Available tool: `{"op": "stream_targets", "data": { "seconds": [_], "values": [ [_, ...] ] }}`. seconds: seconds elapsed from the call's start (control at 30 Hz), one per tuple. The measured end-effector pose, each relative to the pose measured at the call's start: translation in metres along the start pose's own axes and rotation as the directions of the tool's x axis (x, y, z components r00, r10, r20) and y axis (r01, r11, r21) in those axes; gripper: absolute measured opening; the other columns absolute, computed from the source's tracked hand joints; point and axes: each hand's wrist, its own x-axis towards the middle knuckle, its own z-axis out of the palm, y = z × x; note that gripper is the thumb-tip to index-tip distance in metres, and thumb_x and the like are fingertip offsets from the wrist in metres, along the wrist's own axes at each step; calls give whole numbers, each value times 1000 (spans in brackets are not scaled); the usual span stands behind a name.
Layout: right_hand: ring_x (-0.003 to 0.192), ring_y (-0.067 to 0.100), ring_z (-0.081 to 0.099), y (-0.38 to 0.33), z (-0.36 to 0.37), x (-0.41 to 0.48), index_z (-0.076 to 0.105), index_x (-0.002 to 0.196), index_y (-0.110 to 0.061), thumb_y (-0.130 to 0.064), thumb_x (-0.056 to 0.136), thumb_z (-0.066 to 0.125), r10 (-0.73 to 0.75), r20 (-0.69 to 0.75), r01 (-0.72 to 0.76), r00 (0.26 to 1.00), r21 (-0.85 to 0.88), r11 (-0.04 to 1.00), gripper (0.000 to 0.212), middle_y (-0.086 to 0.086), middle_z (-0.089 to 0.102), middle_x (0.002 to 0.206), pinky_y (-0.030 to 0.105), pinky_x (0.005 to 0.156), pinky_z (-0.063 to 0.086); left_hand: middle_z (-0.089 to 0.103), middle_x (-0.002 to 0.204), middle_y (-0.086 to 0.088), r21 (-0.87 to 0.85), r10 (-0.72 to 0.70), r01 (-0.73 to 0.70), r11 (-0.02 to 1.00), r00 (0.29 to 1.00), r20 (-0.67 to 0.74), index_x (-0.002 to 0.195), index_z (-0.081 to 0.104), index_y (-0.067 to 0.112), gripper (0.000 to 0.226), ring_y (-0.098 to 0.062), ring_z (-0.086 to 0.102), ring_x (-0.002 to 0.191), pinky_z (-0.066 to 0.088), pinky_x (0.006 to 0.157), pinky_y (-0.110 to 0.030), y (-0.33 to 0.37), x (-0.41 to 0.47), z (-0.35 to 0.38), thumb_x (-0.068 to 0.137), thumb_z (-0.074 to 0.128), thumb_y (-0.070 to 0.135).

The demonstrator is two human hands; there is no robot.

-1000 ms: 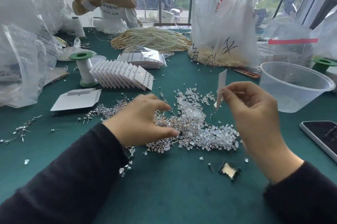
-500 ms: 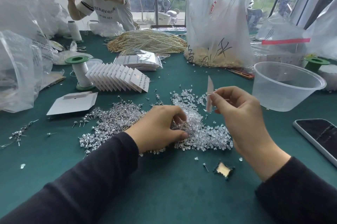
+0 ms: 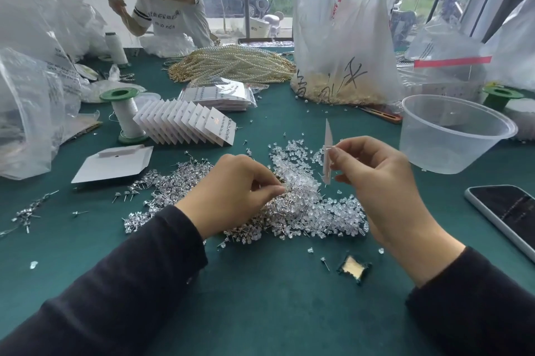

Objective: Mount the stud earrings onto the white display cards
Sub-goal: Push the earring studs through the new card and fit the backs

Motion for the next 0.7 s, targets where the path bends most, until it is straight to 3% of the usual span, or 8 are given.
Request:
{"op": "stream_targets", "data": {
  "seconds": [0.13, 0.23, 0.33, 0.43, 0.53, 0.63, 0.7],
  "values": [
    [70, 18, 59, -2, -2, 2, 63, 73, -12, -5, 83, 63, 167, 139, -199, 976, 267, 943, 12, 6, 64, 73, 25, 64, 52, 49, 45, 0, 12, -10, 11, 1000, 998, -56, 55, 59, 11, 40, -10, 38, 41, 33, 46, -20, 0, -1, -3, 87, 54, 35],
    [71, 20, 59, -1, -2, 2, 61, 76, -9, -5, 82, 61, 241, 216, -305, 946, 352, 885, 7, 14, 60, 82, 25, 63, 54, 45, 54, 5, 56, -21, 22, 998, 1000, -19, 56, 43, 18, 36, -8, 37, 48, 30, 49, -17, 2, -1, -3, 90, 48, 29],
    [70, 21, 57, -2, -1, 2, 61, 76, -9, -10, 75, 63, 244, 229, -315, 942, 359, 879, 3, 14, 59, 82, 27, 65, 52, 54, 80, 6, 172, -4, -9, 985, 997, 78, 80, 56, 18, 10, -12, 47, 75, 32, 64, -19, 0, -3, -1, 86, 51, 24],
    [73, 22, 57, -3, -2, 3, 61, 79, -7, -16, 66, 65, 235, 210, -298, 949, 354, 887, 16, 15, 58, 84, 34, 73, 51, 53, 93, 10, 133, 29, -41, 990, 995, 96, 97, 66, 24, 17, -7, 47, 88, 31, 78, -18, 1, -6, 3, 83, 60, 29],
    [69, 21, 58, -3, -3, 4, 61, 78, -7, -15, 66, 65, 229, 190, -285, 955, 357, 890, 15, 13, 60, 81, 33, 72, 50, 55, 92, 10, 99, 65, -71, 993, 996, 61, 93, 71, 25, 16, -8, 50, 90, 30, 79, -18, 7, -7, 11, 80, 66, 34],
    [67, 19, 58, -2, -3, 4, 61, 76, -8, -14, 68, 64, 226, 186, -280, 956, 350, 894, 10, 10, 61, 78, 29, 67, 50, 62, 89, 1, 135, 90, -90, 987, 996, 6, 85, 73, 18, 9, -15, 53, 88, 31, 75, -19, 9, -5, 19, 80, 67, 22],
    [67, 19, 59, -2, -3, 4, 62, 76, -9, -16, 66, 65, 226, 190, -281, 955, 347, 895, 13, 10, 62, 77, 28, 66, 51, 60, 81, 4, 100, 94, -92, 991, 995, -17, 80, 72, 15, 6, -11, 53, 77, 32, 70, -15, 9, -4, 18, 80, 67, 18]
  ]
}}
